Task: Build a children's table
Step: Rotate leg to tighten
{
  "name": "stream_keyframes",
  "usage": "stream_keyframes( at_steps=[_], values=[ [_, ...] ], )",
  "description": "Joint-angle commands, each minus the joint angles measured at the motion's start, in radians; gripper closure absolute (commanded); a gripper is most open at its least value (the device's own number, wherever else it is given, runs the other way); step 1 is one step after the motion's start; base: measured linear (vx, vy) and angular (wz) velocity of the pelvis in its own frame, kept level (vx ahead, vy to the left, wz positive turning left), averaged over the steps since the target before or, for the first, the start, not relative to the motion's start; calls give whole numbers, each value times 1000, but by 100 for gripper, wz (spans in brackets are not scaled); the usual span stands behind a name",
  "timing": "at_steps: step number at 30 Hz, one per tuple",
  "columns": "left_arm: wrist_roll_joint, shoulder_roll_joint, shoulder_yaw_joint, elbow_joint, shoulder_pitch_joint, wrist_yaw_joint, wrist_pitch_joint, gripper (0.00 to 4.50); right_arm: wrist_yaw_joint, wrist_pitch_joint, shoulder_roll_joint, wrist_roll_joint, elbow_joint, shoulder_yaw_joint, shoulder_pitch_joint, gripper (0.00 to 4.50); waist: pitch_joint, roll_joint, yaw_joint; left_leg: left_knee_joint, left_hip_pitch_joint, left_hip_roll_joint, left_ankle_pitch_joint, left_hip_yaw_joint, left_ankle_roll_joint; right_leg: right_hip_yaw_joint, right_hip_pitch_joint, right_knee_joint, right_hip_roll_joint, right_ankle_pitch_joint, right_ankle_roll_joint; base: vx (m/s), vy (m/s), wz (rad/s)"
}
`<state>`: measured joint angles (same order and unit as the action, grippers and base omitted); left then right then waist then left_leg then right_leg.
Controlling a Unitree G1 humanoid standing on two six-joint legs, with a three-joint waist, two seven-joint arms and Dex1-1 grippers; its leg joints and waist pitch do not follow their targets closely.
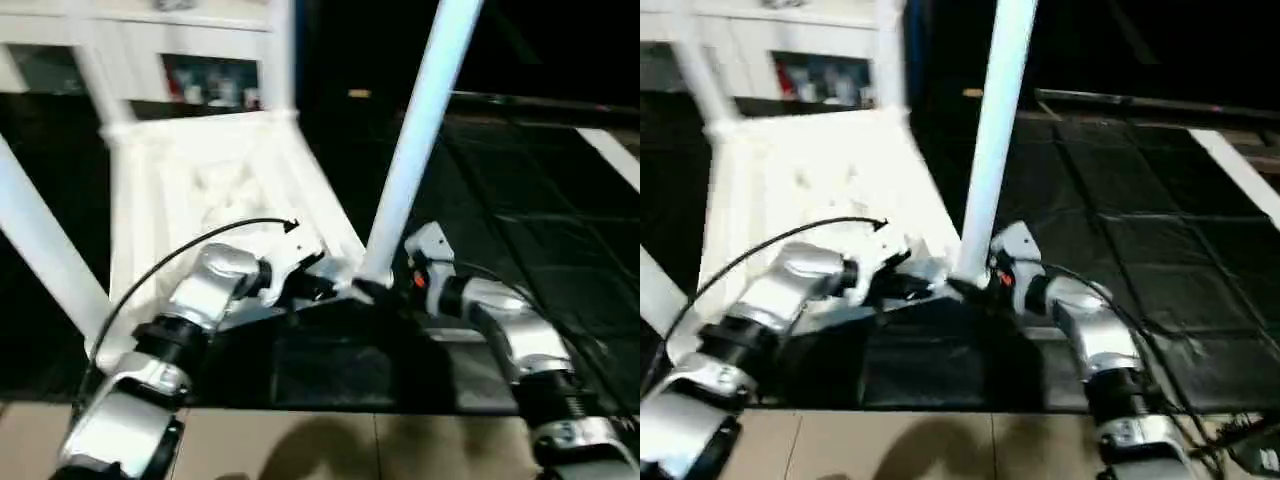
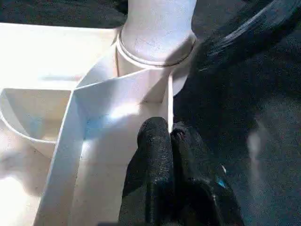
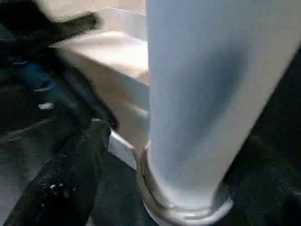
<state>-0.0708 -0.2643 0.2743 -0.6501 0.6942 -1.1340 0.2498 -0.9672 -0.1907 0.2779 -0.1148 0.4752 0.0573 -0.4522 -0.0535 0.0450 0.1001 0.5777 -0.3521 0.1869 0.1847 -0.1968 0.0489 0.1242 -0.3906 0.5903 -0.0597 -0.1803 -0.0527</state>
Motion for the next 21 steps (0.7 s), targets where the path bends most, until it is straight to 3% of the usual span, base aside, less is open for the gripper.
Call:
stream_keyframes(
  at_steps=[1, 5, 10, 16, 18, 21],
  values=[
    [24, -17, 30, 31, -3, -104, -53, 450, -114, 52, 58, -12, 9, 16, 20, 29, 62, -1, 8, -57, 12, 68, 139, 28, -76, -79, 51, -76, -116, -237, -135, 0, 0, 0],
    [31, -62, 62, 40, -2, -217, -93, 450, -200, 125, 104, -14, 60, 24, 11, 29, 63, 2, 15, -55, 10, 67, 135, 26, -71, -78, 53, -72, -117, -233, -140, 0, 0, 0],
    [18, -96, 107, 40, 7, -307, -133, 450, -297, 142, 118, -50, 92, 24, -11, 29, 63, 3, 24, -54, 8, 68, 135, 25, -76, -76, 53, -72, -115, -261, -134, 0, 0, 0],
    [1, -107, 136, 36, 13, -360, -173, 450, -415, 103, 115, -93, 120, 49, -43, 29, 63, -1, 36, -53, 11, 71, 152, 25, -68, -76, 50, -73, -116, -288, -137, 0, 0, 0],
    [-3, -109, 143, 37, 14, -365, -179, 450, -443, 89, 115, -90, 143, 62, -59, 55, 62, -2, 40, -53, 18, 73, 160, 24, -59, -77, 45, -73, -115, -284, -144, 0, 0, 0],
    [-2, -109, 149, 38, 15, -368, -183, 450, -469, 105, 112, -73, 191, 74, -82, 75, 63, -1, 40, -54, 15, 73, 159, 25, -51, -76, 48, -70, -117, -284, -152, 0, 0, 0]
  ],
)
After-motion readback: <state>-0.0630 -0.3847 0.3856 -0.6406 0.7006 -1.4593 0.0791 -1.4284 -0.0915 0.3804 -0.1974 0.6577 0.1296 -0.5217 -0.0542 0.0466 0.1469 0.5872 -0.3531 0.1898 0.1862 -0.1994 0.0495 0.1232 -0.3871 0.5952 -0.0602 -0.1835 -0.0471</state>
